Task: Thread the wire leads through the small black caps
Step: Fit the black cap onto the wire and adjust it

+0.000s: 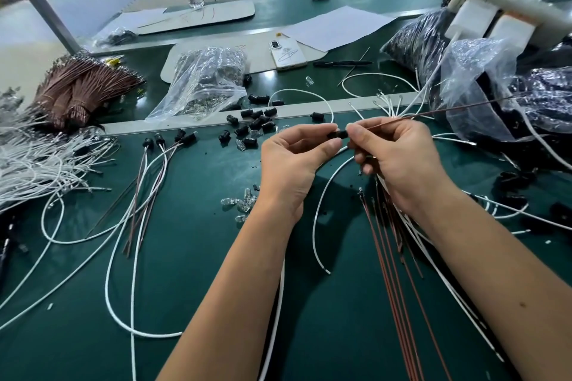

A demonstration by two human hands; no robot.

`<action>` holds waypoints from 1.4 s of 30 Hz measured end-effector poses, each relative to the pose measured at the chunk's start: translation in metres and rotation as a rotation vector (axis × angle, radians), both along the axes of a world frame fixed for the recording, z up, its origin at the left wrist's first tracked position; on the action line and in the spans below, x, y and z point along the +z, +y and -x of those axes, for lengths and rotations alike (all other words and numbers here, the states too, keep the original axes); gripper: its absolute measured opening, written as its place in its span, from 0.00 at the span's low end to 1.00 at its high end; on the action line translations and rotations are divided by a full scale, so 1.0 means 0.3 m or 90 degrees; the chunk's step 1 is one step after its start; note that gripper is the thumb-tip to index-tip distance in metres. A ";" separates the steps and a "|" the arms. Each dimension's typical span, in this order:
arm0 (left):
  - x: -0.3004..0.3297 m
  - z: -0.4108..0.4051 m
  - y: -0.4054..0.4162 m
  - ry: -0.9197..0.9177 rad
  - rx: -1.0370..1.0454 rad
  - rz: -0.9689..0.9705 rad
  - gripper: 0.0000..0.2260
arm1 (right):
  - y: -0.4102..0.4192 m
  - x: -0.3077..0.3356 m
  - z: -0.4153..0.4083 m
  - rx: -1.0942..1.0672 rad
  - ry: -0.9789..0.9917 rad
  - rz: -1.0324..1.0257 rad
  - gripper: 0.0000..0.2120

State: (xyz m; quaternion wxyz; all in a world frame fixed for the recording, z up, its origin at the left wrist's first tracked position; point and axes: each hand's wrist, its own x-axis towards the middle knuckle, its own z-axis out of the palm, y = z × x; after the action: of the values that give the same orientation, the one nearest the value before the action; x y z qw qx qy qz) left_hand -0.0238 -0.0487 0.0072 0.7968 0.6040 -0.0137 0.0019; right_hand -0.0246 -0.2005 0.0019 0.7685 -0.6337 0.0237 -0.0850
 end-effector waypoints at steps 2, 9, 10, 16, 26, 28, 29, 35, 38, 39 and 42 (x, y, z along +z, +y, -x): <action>-0.001 -0.002 0.002 -0.009 0.002 -0.029 0.09 | -0.008 0.000 -0.003 0.003 -0.001 0.006 0.04; -0.004 0.003 -0.002 -0.005 -0.007 -0.063 0.09 | -0.016 -0.017 -0.009 -0.063 -0.006 0.111 0.07; -0.005 0.002 -0.004 -0.003 -0.007 -0.064 0.09 | -0.018 -0.012 -0.010 -0.057 0.001 0.075 0.07; -0.015 -0.001 -0.008 -0.013 -0.004 -0.094 0.08 | -0.015 0.002 -0.005 0.034 0.011 0.007 0.08; -0.011 0.004 -0.022 -0.061 -0.026 -0.108 0.08 | -0.006 0.013 0.005 -0.085 -0.044 0.192 0.27; -0.009 0.009 -0.028 -0.072 -0.047 -0.103 0.08 | 0.011 0.010 0.014 -0.022 -0.044 0.198 0.26; -0.009 0.011 -0.032 -0.084 -0.055 -0.110 0.08 | 0.021 0.010 0.020 0.017 -0.047 0.197 0.25; 0.005 0.011 -0.022 -0.070 -0.050 -0.057 0.14 | 0.024 0.025 0.027 0.133 -0.069 0.229 0.20; 0.023 -0.002 0.001 0.043 -0.022 0.140 0.14 | 0.021 0.022 0.032 0.131 -0.097 0.295 0.13; 0.024 -0.008 0.007 0.064 -0.016 0.180 0.13 | 0.023 0.019 0.033 0.137 -0.101 0.327 0.09; 0.027 -0.009 0.007 0.099 -0.004 0.196 0.10 | 0.030 0.004 0.037 0.138 -0.103 0.363 0.06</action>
State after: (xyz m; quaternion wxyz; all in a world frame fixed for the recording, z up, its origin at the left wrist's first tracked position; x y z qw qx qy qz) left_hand -0.0210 -0.0465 0.0153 0.8787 0.4729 0.0467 -0.0449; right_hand -0.0357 -0.1915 0.0032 0.5641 -0.8134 -0.1302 -0.0558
